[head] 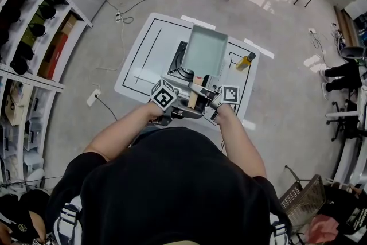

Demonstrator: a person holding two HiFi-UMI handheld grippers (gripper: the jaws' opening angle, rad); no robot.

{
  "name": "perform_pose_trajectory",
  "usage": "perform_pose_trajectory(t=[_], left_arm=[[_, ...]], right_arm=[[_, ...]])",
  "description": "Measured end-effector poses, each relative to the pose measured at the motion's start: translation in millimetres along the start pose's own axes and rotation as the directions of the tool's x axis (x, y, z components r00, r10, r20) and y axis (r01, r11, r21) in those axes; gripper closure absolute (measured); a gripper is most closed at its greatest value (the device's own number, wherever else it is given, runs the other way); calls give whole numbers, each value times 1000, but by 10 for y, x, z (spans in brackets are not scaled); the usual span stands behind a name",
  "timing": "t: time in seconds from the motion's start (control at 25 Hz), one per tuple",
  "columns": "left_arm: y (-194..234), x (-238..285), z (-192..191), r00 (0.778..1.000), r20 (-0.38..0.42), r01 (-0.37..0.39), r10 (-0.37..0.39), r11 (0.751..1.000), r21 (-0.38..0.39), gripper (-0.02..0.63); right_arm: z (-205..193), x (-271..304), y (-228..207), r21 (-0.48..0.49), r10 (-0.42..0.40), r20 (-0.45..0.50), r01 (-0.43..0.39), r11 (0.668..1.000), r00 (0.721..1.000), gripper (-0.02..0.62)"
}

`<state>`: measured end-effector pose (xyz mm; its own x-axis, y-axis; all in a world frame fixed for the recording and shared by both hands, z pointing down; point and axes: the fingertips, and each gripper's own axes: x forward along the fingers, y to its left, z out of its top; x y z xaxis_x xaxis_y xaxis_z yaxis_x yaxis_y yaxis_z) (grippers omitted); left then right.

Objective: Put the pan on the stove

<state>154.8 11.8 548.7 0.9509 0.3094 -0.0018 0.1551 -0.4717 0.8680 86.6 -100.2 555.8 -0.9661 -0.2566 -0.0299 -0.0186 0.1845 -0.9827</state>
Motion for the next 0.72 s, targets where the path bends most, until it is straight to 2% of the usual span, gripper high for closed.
perform_pose_trajectory(t=[0.24,0.48,0.72], left_arm=[[24,-151,-40,999,-16,36,-36,999,-18,495],[23,-392,-39,997,-58,56,-56,998,-2,495],[-4,-622,-81,995,-64,74,-74,997,-10,495]], right_arm=[[-11,116,-90,21,-35,21,34,999,999,440],[45,318,-104,16,-43,60,42,999,997,443],[24,531,-104,7,-49,76,49,999,996,442]])
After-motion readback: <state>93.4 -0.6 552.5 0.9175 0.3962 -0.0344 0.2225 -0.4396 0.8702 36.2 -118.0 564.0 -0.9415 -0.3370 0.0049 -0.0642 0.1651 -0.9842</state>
